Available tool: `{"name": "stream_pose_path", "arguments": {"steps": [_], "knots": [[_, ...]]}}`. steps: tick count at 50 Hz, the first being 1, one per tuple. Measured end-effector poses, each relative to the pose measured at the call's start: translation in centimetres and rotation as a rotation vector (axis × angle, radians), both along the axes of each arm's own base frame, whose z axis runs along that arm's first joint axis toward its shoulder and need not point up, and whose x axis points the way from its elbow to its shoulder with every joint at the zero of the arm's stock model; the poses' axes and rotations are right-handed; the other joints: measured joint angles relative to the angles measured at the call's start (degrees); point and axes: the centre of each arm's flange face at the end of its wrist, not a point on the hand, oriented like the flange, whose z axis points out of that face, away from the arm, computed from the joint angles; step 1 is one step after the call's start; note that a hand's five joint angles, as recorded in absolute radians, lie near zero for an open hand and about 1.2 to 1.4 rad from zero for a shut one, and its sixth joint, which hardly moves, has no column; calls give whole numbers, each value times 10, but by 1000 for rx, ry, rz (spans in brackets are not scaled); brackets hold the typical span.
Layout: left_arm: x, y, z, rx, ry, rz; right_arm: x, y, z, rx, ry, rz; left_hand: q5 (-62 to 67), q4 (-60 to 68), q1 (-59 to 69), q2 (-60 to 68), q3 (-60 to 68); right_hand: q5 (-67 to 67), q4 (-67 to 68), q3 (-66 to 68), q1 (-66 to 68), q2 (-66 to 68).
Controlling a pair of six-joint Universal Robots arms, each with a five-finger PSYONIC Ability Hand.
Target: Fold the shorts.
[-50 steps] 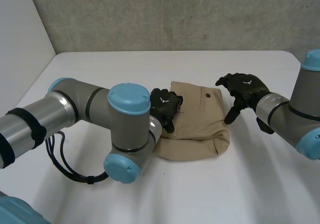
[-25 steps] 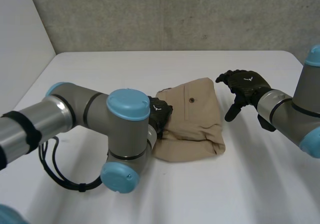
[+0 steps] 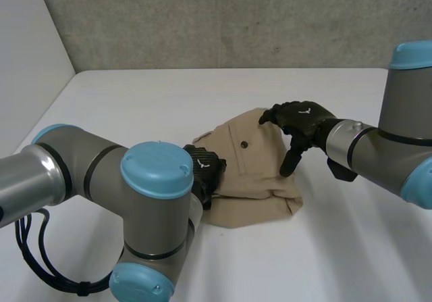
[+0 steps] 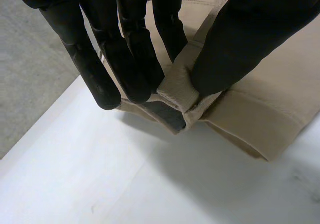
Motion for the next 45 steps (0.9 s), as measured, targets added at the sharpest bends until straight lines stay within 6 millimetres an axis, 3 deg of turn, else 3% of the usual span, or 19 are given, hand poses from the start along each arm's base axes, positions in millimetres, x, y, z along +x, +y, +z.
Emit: {"name": "stream_pose_path", "arguments": {"steps": [7,13,14,15,19,21,22,29,32,38,45], "knots": [[3,0,-4,-2,-13,20,6,-10,-28,-12,38,19,0,-5,0,-4,-3,0,0,0,0,0],[7,7,-5,8,-25,15,11,-27,-59,-19,44,22,-118,-148,-54,-149,-146,0,0,0,0,0],[7,7,-3,6,-23,13,11,-29,-62,-18,45,21,-203,-232,-157,-236,-226,0,0,0,0,0],[8,8,1,2,-16,12,12,-30,-66,-16,46,20,-265,-295,-241,-292,-287,0,0,0,0,0],[7,8,18,-30,29,12,11,-32,-71,-3,52,14,-400,-427,-366,-426,-417,0,0,0,0,0],[6,5,27,-48,55,16,10,-32,-71,4,55,12,-400,-427,-366,-426,-417,0,0,0,0,0],[6,1,37,-70,83,22,9,-31,-71,12,59,10,-474,-498,-416,-492,-489,0,0,0,-12,0],[-1,-23,70,-158,214,51,4,-25,-75,53,75,5,-507,-529,-451,-525,-524,0,0,-9,-24,-8],[-6,-33,76,-166,264,49,3,-22,-77,65,80,5,-507,-529,-451,-526,-524,0,0,-15,-26,-10],[-22,-44,65,-114,318,4,1,-17,-78,72,82,7,-507,-529,-451,-526,-524,0,0,-18,-27,-10],[-31,-47,24,-4,260,-18,0,-15,-75,67,80,7,-515,-539,-451,-537,-533,0,0,-20,-27,-10]]}}
